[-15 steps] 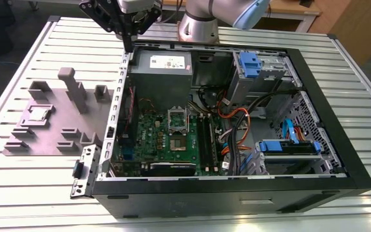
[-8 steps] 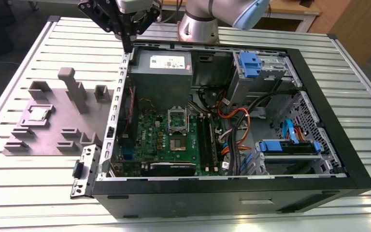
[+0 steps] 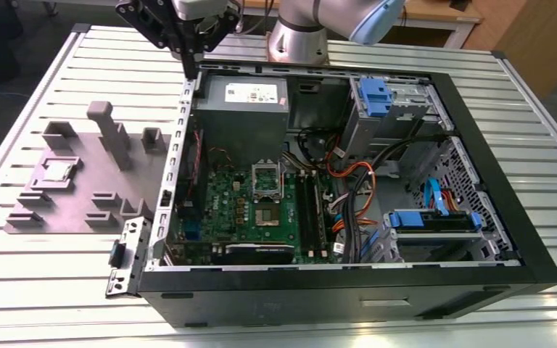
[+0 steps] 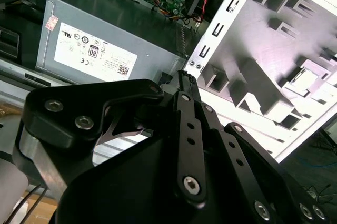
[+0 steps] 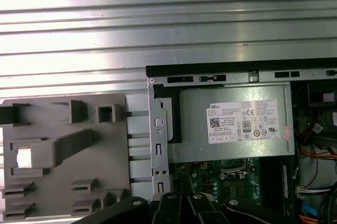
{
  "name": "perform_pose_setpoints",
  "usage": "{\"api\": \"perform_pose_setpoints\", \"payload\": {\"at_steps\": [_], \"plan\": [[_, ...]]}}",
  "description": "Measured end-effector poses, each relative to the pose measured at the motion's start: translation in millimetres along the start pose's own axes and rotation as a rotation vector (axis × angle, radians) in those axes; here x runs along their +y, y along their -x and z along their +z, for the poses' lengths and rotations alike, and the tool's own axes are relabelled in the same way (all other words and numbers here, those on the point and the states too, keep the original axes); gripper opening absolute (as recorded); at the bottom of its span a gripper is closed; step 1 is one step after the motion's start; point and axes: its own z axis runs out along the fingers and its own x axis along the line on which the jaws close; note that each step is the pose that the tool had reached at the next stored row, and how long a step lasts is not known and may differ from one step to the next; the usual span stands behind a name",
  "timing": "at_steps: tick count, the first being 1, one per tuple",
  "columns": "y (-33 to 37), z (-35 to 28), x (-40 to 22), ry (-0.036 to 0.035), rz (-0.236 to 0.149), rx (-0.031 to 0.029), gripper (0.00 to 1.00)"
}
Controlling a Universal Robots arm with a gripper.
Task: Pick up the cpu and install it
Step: 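Reach for the cpu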
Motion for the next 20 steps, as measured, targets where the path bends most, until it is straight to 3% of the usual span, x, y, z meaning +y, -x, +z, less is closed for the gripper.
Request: {"api": "perform_pose_setpoints", "payload": {"at_steps": [20], "plan": [[-4.8, 0.5, -0.4, 0.0000, 0.000, 0.0000, 0.11]]}}
